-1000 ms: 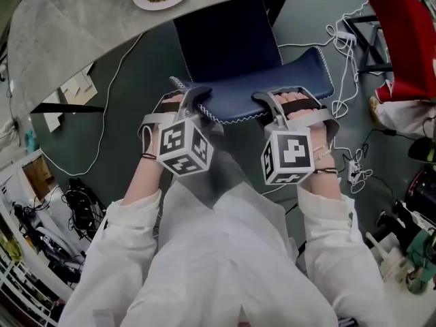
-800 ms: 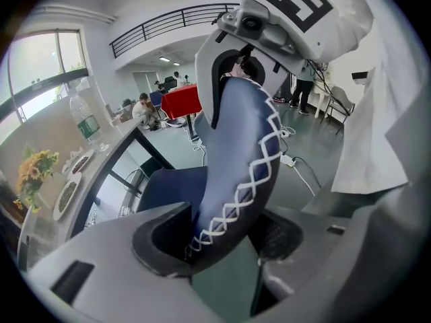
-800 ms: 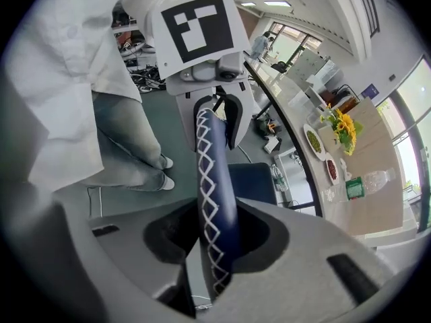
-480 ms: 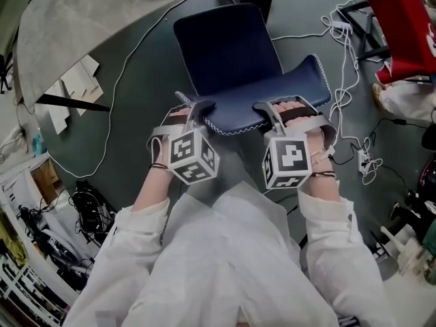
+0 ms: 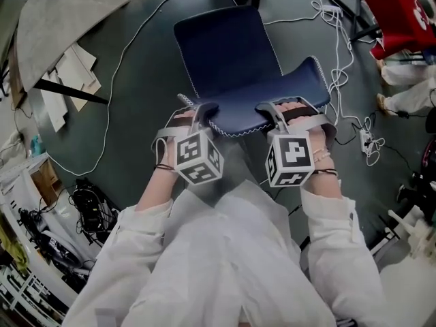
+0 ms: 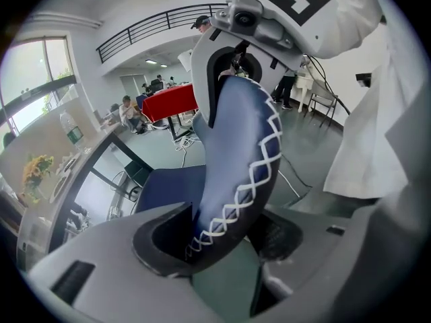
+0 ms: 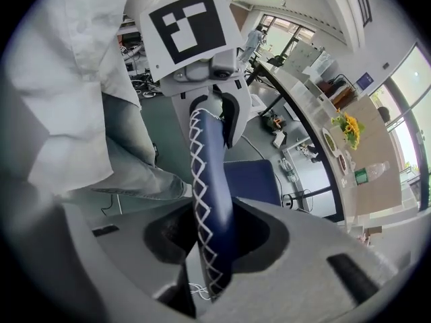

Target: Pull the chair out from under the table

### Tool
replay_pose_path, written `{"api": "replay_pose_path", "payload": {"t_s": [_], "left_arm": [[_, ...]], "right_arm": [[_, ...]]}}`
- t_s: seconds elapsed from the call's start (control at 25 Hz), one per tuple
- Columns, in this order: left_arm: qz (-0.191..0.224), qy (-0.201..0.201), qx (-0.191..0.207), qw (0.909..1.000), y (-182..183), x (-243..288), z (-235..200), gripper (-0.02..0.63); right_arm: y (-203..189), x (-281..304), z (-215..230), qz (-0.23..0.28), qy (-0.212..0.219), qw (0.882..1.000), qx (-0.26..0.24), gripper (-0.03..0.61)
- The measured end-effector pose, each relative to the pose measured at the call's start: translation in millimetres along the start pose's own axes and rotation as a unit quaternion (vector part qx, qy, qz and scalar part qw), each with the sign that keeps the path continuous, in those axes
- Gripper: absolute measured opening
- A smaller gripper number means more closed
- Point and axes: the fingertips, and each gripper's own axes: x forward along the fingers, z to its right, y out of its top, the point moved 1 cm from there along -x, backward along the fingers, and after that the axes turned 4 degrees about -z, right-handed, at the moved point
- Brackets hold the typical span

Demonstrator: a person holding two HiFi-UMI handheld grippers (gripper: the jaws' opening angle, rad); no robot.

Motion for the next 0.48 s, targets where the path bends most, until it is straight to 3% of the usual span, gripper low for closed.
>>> {"api": "replay_pose_path", "payload": {"t_s": [0.48], "left_arm": [[-0.007,-0.004,0.001,1.0,1,-9,60,0.243]], "right_arm": [[0,-19,-57,-0.006,0.004,1.0,0.011,0.112]]}}
